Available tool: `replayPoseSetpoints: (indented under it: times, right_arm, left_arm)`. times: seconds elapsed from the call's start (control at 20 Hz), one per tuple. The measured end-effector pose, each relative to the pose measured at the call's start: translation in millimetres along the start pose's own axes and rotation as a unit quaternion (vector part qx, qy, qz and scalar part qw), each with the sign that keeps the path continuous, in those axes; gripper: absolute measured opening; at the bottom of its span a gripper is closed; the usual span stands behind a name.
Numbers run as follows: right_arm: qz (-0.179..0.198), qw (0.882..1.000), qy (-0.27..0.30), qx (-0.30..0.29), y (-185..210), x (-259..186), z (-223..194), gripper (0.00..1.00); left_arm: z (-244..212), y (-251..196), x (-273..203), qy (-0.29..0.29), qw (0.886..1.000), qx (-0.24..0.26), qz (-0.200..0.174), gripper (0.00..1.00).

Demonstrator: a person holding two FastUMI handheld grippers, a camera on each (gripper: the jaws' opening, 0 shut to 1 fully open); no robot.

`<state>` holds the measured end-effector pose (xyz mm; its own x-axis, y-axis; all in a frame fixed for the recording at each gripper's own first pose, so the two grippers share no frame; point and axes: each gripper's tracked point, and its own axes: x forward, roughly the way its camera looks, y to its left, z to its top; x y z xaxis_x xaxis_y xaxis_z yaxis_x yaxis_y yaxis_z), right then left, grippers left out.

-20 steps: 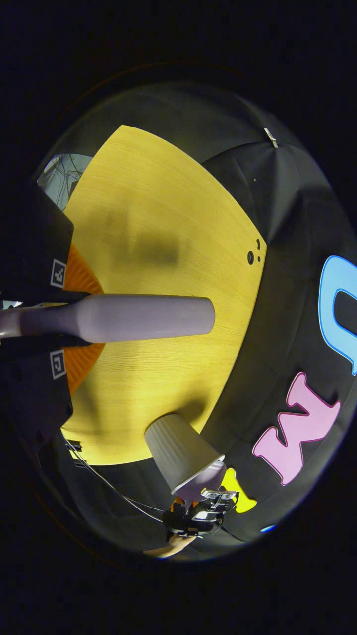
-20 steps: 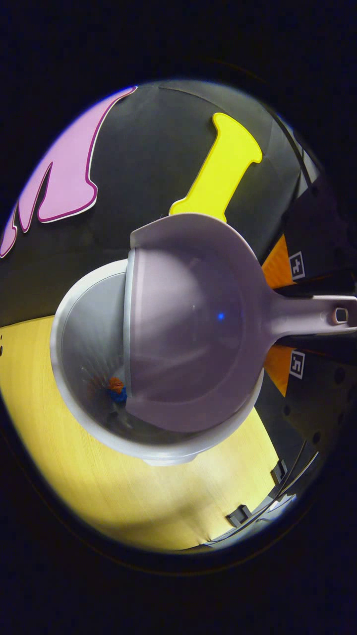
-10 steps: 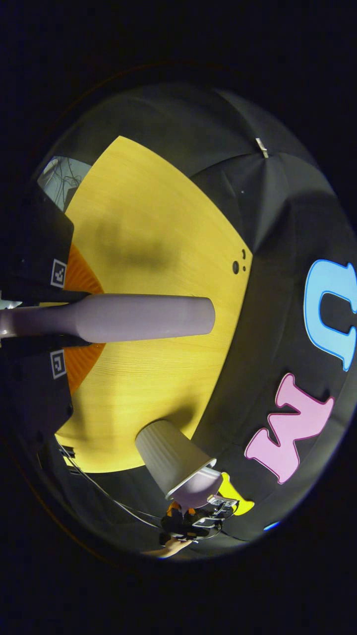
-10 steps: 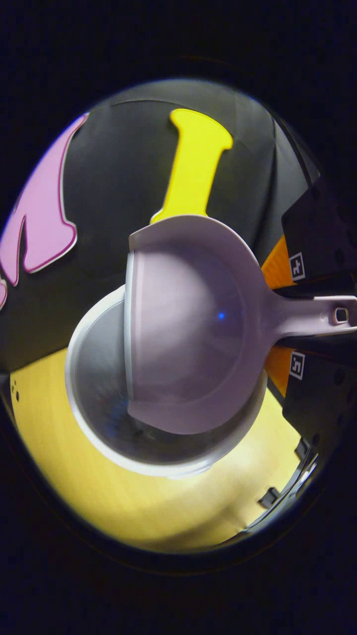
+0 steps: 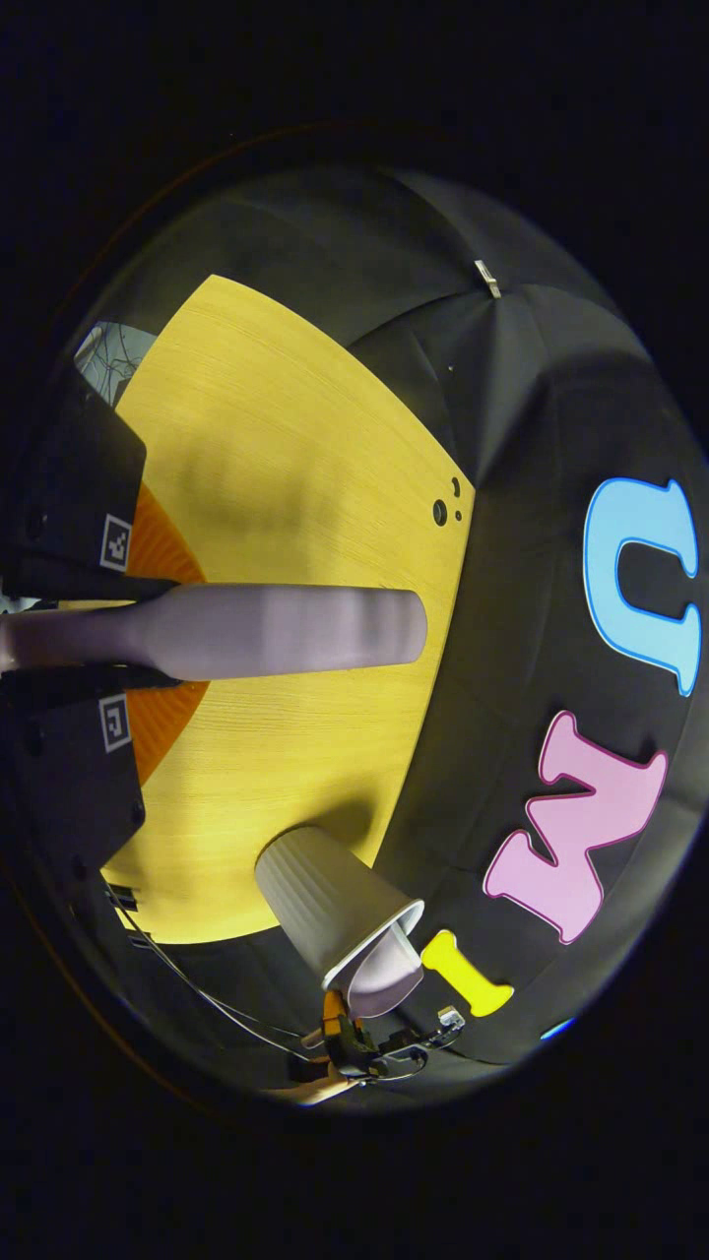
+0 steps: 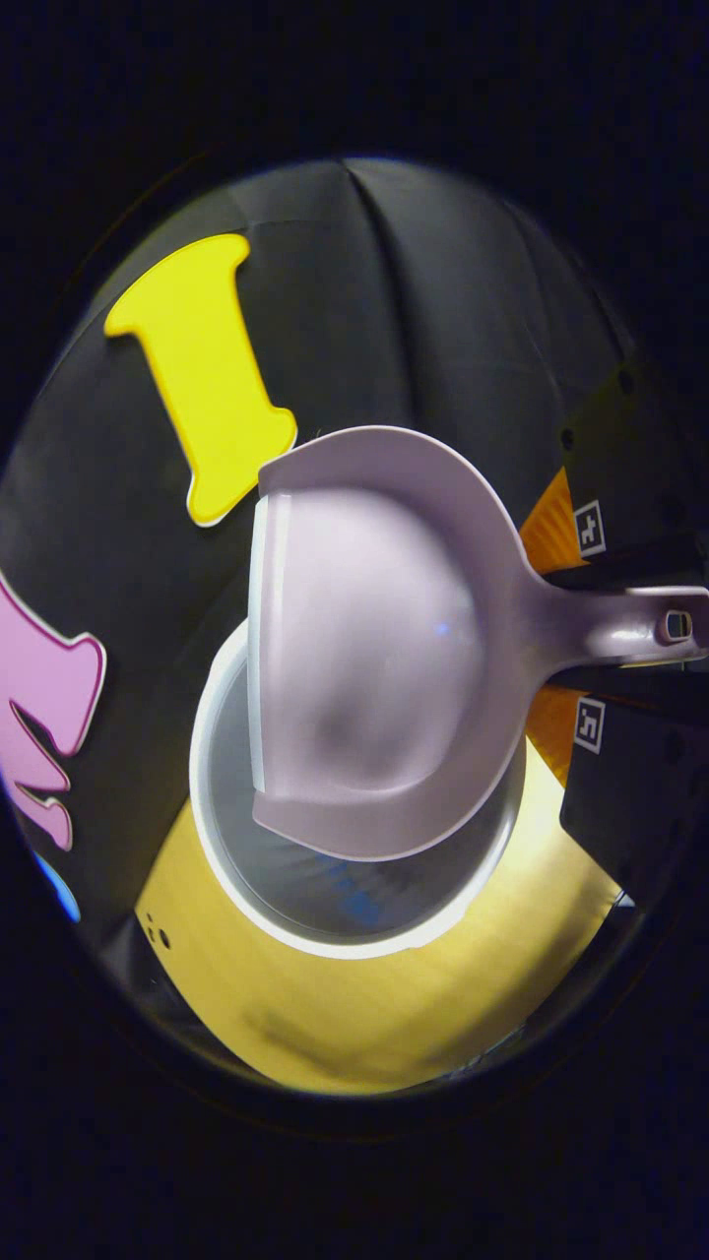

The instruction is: Pick up the small broom and dustpan from the desktop, sweep the trash into the dustpan with the broom, and then empty the trash into the garbage bin.

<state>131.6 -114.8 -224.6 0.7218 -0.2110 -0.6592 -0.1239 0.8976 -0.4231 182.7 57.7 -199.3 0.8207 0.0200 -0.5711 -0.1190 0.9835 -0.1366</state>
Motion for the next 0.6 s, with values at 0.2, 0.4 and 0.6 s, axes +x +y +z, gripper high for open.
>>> replayPoseSetpoints:
  times: [0.2, 0.4, 0.6]
  right_arm:
    - [0.036, 0.995, -0.013, 0.088, 7, 1, -4, 0.37]
    - [0.072, 0.983, -0.041, 0.164, 11, -1, 7, 0.37]
    - [0.068, 0.972, -0.092, 0.203, 15, -28, 27, 0.36]
  left_arm:
    - [10, -6, 6, 0.003, 1.000, 0.001, 0.002, 0.29]
    - [15, -2, 6, 0.008, 1.000, 0.015, 0.010, 0.31]
    - [20, -4, 7, 0.006, 1.000, 0.024, -0.002, 0.31]
